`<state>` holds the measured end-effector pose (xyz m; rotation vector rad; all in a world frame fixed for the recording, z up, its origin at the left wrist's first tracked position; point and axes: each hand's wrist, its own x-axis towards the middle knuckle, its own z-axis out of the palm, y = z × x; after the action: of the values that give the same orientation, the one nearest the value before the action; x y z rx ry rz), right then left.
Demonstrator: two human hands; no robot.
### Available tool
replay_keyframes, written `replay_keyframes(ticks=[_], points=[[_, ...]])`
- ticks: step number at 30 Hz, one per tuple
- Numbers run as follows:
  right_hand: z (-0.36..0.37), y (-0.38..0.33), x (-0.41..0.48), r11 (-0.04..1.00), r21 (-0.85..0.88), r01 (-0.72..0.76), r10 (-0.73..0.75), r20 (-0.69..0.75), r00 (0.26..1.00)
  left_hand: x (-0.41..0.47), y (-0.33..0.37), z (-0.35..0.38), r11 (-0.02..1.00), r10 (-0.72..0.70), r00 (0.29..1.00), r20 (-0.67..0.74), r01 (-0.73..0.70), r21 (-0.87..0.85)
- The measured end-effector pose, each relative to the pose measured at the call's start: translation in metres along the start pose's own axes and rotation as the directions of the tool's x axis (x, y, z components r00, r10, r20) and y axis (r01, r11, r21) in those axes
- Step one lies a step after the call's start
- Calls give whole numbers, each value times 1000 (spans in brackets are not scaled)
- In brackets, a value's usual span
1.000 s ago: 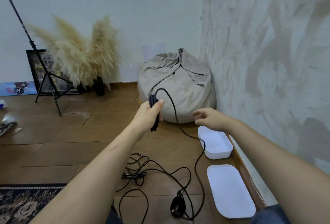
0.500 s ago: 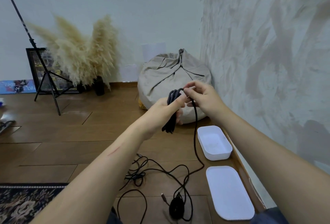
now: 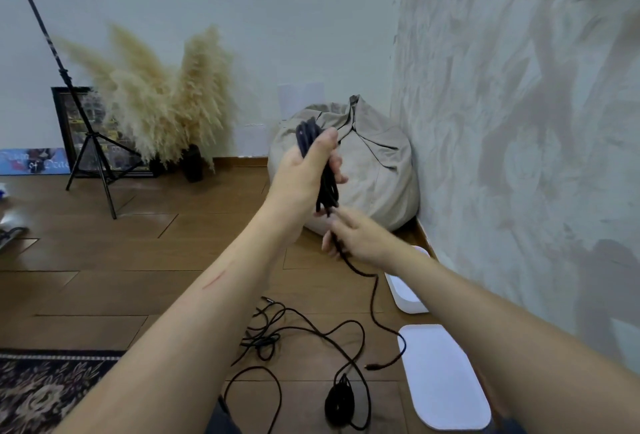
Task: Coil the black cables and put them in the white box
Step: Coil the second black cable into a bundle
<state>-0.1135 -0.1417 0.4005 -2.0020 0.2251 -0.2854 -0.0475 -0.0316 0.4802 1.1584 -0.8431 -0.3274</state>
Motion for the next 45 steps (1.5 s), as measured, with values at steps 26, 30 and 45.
replay_keyframes(ticks=[26,30,45], points=[[-58,-37,-9,843,-520,137,-287,-221,932,-6,-57,-16,897,-372,904,208,294,329],[-64,-38,-12,898,-391,200,-260,-106,960,-11,-53,-14,922,-328,895,301,235,307],[-66,-37,-11,913,-347,217,-317,-265,911,-15,-44,-16,888,-316,909,273,183,422]])
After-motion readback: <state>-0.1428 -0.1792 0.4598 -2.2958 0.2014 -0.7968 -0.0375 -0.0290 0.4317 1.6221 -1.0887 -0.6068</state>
